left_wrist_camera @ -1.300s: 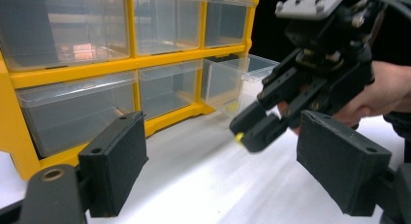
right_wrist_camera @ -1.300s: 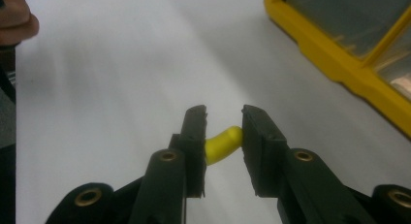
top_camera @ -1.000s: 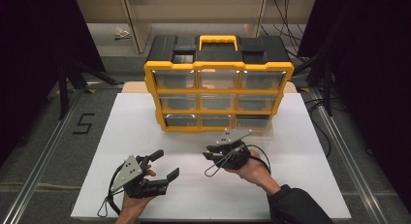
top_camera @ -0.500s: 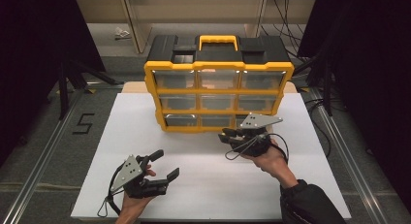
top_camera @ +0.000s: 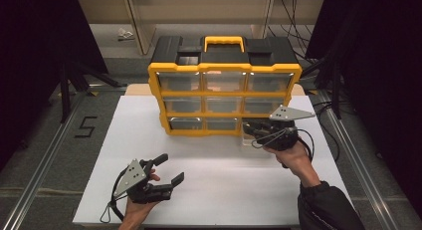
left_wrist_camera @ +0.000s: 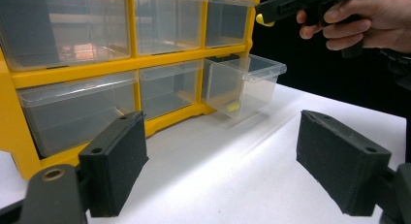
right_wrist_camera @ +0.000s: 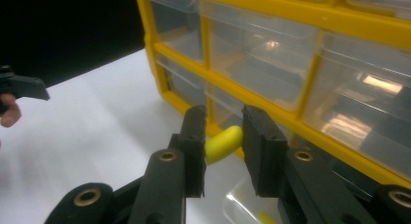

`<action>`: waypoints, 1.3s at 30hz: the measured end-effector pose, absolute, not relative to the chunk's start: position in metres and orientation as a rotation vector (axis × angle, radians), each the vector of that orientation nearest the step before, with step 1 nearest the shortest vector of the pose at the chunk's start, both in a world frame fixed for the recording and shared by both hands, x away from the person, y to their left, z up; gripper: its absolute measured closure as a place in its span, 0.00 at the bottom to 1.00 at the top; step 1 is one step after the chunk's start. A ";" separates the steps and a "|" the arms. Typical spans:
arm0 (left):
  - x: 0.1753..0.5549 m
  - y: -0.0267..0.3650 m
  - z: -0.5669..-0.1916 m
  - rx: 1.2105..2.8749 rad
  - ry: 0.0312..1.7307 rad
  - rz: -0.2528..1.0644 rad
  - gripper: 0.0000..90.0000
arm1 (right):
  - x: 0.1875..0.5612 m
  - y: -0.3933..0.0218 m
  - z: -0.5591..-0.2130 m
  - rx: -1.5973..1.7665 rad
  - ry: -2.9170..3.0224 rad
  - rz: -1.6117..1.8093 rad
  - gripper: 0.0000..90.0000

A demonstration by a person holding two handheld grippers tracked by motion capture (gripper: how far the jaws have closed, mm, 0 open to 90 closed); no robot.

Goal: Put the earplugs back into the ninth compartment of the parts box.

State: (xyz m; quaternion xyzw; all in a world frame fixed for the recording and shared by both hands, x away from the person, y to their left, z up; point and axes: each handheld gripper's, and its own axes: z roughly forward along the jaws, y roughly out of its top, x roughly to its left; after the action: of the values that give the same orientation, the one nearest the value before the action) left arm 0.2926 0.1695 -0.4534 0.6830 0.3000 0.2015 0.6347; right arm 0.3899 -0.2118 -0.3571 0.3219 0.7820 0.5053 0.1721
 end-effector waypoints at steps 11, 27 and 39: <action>0.293 0.170 -0.453 1.557 0.686 0.460 0.20 | 0.399 -0.223 -0.365 0.983 2.199 1.385 0.79; 0.293 0.170 -0.453 1.559 0.690 0.463 0.20 | 0.414 -0.229 -0.387 1.118 2.192 1.311 0.76; 0.293 0.170 -0.453 1.559 0.690 0.464 0.20 | 0.414 -0.226 -0.386 1.129 2.201 1.334 0.59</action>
State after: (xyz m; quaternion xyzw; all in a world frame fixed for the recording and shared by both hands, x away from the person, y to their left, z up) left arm 0.2926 0.1696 -0.4534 0.6820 0.3017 0.2029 0.6345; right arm 0.4141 -0.2260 -0.3860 0.3962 0.7724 0.4683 0.1647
